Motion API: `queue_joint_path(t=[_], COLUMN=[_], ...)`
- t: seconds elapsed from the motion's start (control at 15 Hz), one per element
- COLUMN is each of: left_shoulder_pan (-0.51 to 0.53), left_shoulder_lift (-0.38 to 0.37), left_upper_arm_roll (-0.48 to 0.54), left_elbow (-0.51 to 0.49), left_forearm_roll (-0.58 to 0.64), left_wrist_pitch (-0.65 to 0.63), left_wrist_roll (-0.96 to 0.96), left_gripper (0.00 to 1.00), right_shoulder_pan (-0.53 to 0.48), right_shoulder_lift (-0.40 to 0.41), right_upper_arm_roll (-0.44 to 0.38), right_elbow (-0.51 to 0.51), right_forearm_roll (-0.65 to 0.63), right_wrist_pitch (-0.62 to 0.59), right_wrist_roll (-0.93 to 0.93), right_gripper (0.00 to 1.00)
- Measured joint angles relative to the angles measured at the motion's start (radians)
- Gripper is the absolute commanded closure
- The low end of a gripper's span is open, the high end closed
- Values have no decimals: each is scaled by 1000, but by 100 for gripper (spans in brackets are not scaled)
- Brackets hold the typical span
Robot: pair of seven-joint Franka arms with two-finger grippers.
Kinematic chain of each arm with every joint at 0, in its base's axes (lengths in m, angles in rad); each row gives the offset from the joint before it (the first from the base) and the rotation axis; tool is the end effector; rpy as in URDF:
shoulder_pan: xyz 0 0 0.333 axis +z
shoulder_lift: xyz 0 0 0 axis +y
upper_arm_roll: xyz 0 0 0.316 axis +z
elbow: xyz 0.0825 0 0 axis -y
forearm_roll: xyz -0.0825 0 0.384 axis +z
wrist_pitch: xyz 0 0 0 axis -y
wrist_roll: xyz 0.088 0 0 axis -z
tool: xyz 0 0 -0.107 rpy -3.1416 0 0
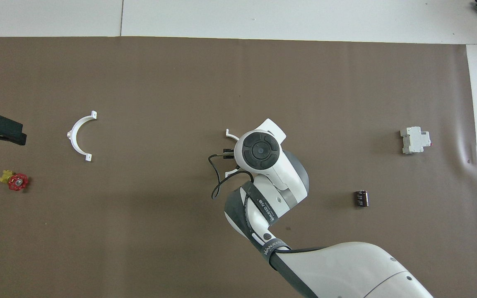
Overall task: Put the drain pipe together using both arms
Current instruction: 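Lower the half-ring onto the table and open the right gripper, then retract the right gripper while the left gripper reaches the other half-ring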
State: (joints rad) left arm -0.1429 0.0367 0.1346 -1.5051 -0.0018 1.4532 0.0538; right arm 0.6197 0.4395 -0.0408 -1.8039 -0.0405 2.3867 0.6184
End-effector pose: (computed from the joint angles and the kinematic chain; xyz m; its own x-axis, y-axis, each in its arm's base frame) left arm 0.5535 -0.0063 0.6252 0.9942 -0.0619 -0.0882 -0.0620 -0.9981 0.0016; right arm 0.5542 0.3645 0.3160 0.9895 -0.0099 0.1442 -0.0038 -0.9991 -0.0425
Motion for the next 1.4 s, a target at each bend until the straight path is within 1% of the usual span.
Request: queue_joint_path(t=[0.13, 0.27, 0.47, 0.67, 0.87, 1.07, 1.27, 1.4], left_shoulder_pan=[0, 0, 5, 8, 13, 40, 61, 65], left_shoulder_lift=[2, 6, 14, 34, 56, 86, 112, 123], left_upper_arm_roll=[0, 0, 7, 17, 19, 19, 19, 19], left_elbow=[-1, -13, -60, -102, -144, -174, -277, -316], left_forearm_roll=[0, 0, 0, 0, 0, 0, 0, 0], left_wrist_pitch=[1, 14, 74, 144, 222, 281, 430, 477], left_wrist_roll=[0, 0, 0, 0, 0, 17, 74, 77], left_gripper=[0, 0, 0, 0, 0, 0, 0, 0], right_shoulder_pan=[-24, -77, -178, -275, -368, -437, -498, -541], right_shoulder_lift=[-52, -108, -180, -236, -298, -367, -419, -430], right_upper_arm_roll=[-9, -11, -12, -13, -13, -14, -19, -21], right_elbow=[5, 6, 7, 18, 52, 86, 139, 197], right_forearm_roll=[0, 0, 0, 0, 0, 3, 21, 22], right_wrist_pitch=[-41, -76, -132, -215, -349, -497, -648, -733], right_wrist_roll=[0, -1, -50, -107, -210, -304, -402, -487], right_gripper=[0, 0, 0, 0, 0, 0, 0, 0])
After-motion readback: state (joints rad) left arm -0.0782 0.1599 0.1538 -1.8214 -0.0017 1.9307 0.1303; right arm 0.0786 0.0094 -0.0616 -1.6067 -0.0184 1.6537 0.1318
